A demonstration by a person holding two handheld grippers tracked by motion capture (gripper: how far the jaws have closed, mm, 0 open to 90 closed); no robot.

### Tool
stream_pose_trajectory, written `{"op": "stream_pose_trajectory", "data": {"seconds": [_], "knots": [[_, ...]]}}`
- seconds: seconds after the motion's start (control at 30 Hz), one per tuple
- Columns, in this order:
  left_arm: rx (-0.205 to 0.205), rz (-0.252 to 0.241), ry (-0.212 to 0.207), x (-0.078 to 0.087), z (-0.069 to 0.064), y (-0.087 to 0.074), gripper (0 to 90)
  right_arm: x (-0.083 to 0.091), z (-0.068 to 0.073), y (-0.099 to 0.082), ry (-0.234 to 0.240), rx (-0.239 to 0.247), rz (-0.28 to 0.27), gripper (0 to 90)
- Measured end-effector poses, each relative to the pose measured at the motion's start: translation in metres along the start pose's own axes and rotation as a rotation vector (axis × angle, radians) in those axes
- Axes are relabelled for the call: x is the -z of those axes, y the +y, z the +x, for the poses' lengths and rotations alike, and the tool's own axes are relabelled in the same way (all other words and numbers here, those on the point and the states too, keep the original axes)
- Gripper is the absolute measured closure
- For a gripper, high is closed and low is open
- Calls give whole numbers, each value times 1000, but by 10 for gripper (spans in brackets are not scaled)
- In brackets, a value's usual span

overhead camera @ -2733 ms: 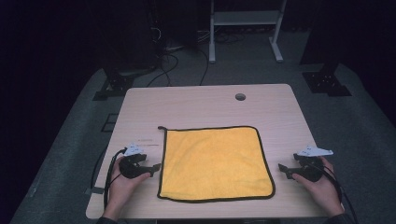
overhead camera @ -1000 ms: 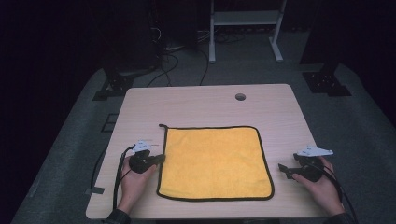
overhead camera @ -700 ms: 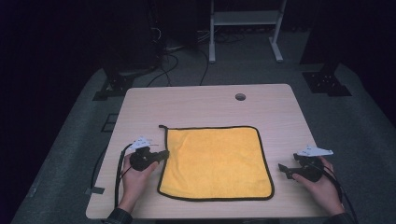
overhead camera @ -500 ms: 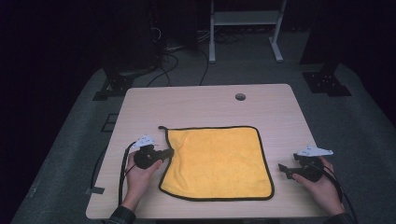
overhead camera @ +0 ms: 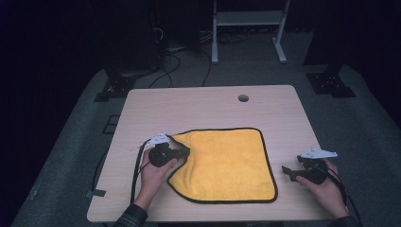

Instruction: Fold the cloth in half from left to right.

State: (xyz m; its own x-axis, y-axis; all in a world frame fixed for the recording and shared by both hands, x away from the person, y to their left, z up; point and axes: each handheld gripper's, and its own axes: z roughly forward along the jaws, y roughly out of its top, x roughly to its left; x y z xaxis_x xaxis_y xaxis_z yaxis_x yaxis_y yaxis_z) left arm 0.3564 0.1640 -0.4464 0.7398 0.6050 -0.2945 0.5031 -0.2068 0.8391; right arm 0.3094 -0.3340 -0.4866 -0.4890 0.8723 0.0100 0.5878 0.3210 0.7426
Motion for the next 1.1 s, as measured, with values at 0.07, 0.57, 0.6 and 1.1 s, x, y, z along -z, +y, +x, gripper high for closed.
{"op": "stream_pose_trajectory", "data": {"seconds": [0.07, 0.57, 0.6, 1.1], "knots": [[-4, -2, -16, -7, -3, 3, 872, 0, 0, 0, 0, 0, 0, 183], [-53, 13, -120, -54, -30, 24, 872, 0, 0, 0, 2, 2, 1, 182], [-57, 13, -125, -56, -31, 24, 872, 0, 0, 0, 2, 2, 1, 183], [-78, 18, -199, -95, -53, 39, 872, 0, 0, 0, 3, 2, 1, 182]]}}
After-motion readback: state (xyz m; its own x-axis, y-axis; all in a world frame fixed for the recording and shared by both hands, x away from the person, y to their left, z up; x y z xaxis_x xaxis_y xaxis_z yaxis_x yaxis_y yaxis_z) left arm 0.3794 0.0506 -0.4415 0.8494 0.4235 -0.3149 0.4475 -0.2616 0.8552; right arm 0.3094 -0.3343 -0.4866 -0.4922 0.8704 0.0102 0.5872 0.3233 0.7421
